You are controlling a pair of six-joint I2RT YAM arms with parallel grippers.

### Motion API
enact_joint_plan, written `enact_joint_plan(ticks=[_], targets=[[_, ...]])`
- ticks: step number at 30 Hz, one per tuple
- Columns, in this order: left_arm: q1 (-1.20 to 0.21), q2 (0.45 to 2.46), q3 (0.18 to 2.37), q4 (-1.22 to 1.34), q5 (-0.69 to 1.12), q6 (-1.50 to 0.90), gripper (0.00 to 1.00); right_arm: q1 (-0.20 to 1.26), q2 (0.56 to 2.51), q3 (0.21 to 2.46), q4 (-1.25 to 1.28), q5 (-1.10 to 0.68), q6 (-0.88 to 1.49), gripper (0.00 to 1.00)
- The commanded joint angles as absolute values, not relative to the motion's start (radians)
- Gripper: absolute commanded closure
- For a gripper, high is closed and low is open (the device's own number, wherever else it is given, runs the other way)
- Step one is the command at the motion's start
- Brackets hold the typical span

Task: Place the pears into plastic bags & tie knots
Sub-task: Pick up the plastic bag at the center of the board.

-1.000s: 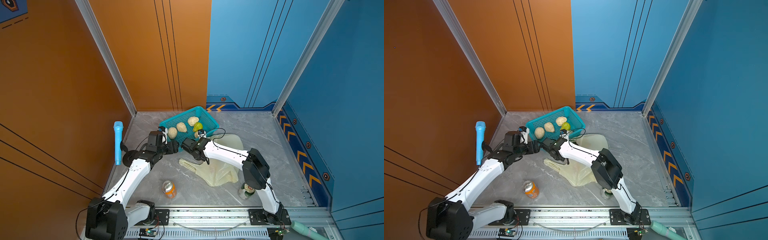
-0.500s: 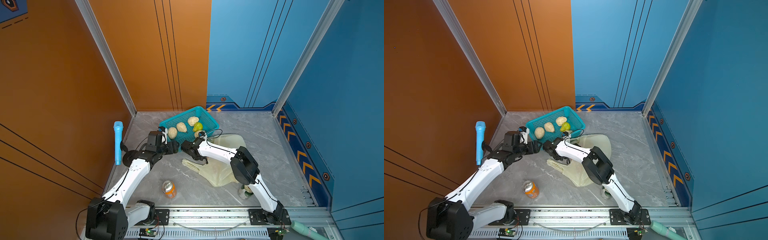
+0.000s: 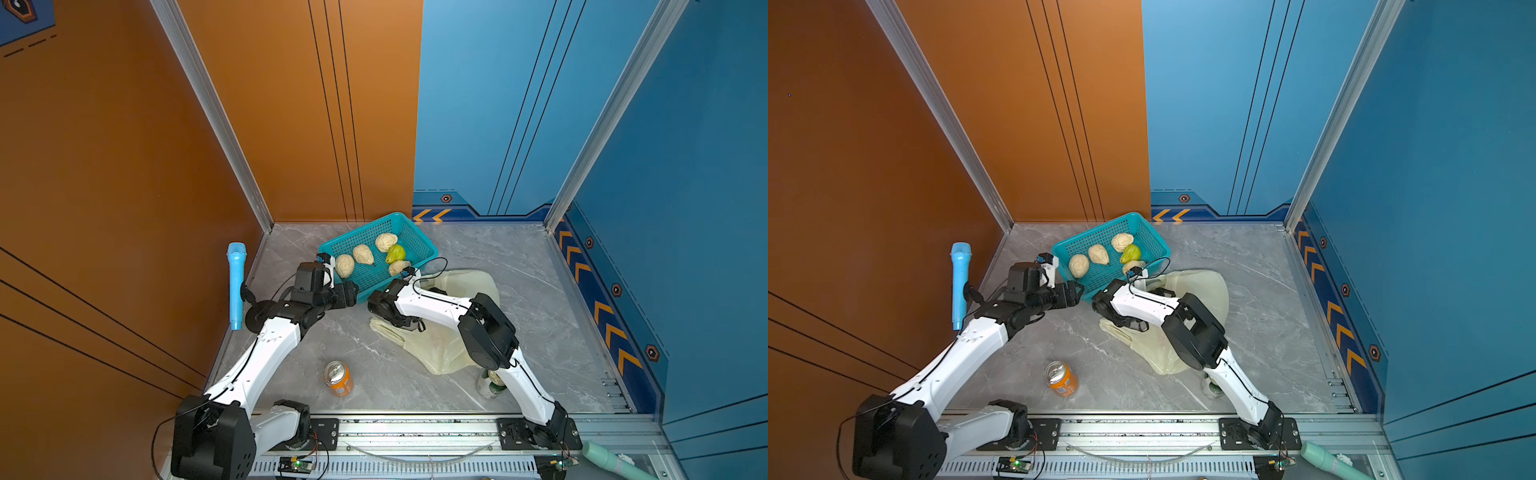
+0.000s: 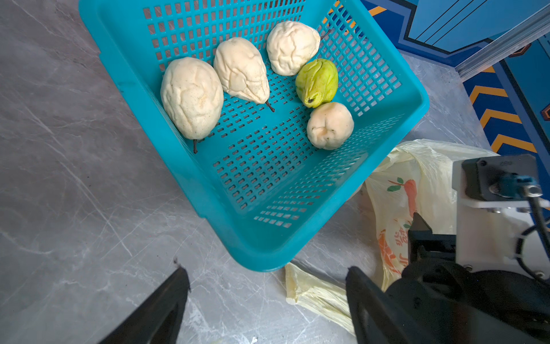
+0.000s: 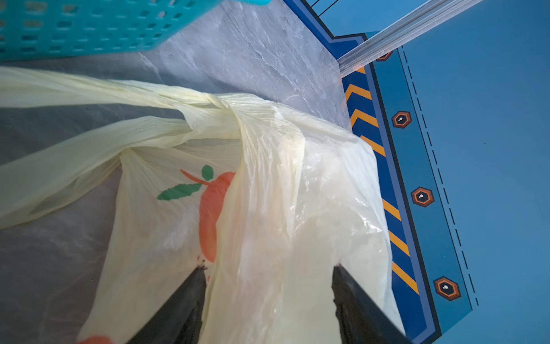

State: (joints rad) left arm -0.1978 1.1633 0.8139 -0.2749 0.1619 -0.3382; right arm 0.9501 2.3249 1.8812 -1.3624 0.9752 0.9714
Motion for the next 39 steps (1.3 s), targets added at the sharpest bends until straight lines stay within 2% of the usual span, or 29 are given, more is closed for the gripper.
enact_joint_plan(ticks=[1,4,11,13,18,22,28,32,39], targets=[[-0.197,1.146,0.813,-0.29,0.162,-0.339,0.16,0.955,2.36,1.88,-1.402,1.003,1.006,0.31],[-0.198,1.142,0.812,-0.29,0.161,-0.339,0.16,0.957,2.356,1.867,-1.405,1.013,1.017,0.46],[-0.201,1.119,0.826,-0.296,0.166,-0.346,0.18,0.959,2.263,1.847,-1.461,1.062,1.06,0.91],[-0.202,1.108,0.837,-0.302,0.173,-0.353,0.19,0.959,2.205,1.845,-1.465,1.073,1.058,0.99],[-0.183,1.072,0.872,-0.328,0.176,-0.353,0.2,0.967,2.037,1.861,-1.458,1.101,1.029,1.0],[-0.147,1.059,0.922,-0.376,0.202,-0.347,0.22,0.976,1.871,1.855,-1.33,1.037,0.892,1.0],[-0.106,1.029,0.936,-0.382,0.233,-0.391,0.24,0.927,1.534,1.619,-0.878,0.701,0.725,1.0],[-0.133,1.039,0.928,-0.366,0.321,-0.439,0.26,0.824,1.355,1.433,-0.638,0.434,0.83,1.0],[-0.289,1.042,0.839,-0.221,0.438,-0.57,0.24,0.64,1.214,1.172,-0.29,0.064,1.032,1.0]])
